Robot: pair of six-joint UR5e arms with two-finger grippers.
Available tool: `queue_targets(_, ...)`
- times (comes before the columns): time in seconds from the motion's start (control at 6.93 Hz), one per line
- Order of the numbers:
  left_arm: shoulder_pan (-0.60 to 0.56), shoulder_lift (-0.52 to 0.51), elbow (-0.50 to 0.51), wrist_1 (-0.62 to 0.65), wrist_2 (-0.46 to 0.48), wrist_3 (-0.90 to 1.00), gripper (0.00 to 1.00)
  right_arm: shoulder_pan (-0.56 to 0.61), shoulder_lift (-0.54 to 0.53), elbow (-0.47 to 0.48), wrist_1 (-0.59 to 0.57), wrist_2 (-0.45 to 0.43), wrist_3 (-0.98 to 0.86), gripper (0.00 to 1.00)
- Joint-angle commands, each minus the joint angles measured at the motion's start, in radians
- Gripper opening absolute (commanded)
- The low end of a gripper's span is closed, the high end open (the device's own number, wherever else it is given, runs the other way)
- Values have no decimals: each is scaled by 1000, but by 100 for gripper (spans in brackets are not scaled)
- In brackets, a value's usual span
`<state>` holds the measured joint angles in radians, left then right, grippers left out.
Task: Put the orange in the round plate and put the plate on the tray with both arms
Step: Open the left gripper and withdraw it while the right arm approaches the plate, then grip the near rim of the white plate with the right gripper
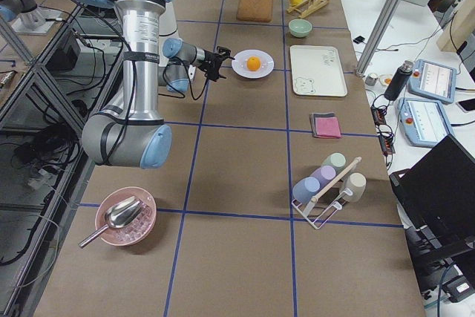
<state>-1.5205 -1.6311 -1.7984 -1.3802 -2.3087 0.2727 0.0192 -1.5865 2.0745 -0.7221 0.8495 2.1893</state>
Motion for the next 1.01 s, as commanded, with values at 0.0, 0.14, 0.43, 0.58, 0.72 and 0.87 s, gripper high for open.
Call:
queue_targets(0.0,-24,22,19,-3,-26,10,99,-42,209,-214,-5,-52,146,97)
queue_targets(0.14,-26,22,21,-3,-24,10,99,-33,241,-235,-10,-53,174,94)
queue_targets(0.43,-26,56,16,-22,-29,10,99,22,329,-311,-89,-37,269,82)
queue_targets(0.58,-26,60,11,-23,-29,10,99,60,385,-389,-89,4,279,79)
queue_targets(0.72,-27,60,8,-23,-29,10,99,89,413,-440,-91,28,280,79)
queue_targets(0.87,-27,62,8,-23,-29,10,99,109,437,-477,-91,49,279,79)
